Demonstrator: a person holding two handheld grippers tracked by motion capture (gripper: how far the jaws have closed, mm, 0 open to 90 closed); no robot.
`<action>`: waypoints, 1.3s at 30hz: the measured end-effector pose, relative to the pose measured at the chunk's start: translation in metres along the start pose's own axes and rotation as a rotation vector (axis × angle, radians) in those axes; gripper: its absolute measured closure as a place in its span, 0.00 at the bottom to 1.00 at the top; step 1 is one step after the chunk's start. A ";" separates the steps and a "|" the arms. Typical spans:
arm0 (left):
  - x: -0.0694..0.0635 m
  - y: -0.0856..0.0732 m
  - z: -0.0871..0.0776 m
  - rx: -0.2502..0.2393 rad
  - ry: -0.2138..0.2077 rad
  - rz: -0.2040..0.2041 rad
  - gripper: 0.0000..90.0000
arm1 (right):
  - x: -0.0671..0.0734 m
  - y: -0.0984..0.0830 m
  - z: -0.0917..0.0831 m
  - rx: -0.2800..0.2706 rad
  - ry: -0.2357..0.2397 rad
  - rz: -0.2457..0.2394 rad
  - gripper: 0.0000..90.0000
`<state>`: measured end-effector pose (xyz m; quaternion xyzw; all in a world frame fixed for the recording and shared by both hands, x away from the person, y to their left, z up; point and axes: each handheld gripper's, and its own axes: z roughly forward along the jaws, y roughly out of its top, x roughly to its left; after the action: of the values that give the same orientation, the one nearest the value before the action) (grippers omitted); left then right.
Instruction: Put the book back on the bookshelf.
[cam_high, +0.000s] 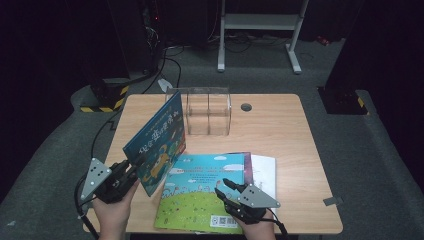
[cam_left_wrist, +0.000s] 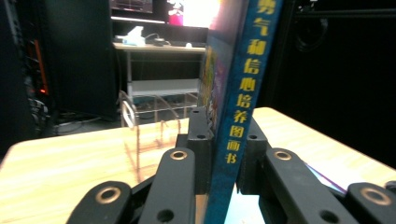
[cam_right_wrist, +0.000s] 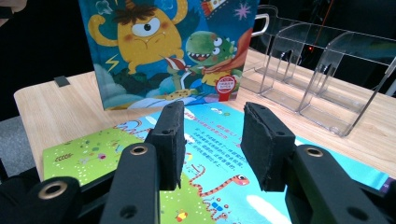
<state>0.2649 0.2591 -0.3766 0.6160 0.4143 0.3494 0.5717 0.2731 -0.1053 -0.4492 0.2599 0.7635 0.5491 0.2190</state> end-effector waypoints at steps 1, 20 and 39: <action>0.001 0.000 -0.001 0.003 0.010 0.019 0.90 | 0.000 0.000 0.000 0.001 0.000 0.003 0.66; 0.026 -0.005 -0.011 0.020 0.087 0.016 0.92 | -0.002 -0.001 0.000 0.001 -0.003 0.006 0.66; 0.036 -0.006 -0.015 -0.015 0.049 -0.019 0.88 | -0.002 -0.002 0.001 0.005 -0.002 0.006 0.66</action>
<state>0.2658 0.2977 -0.3824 0.5991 0.4311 0.3621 0.5693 0.2755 -0.1064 -0.4512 0.2631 0.7641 0.5474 0.2174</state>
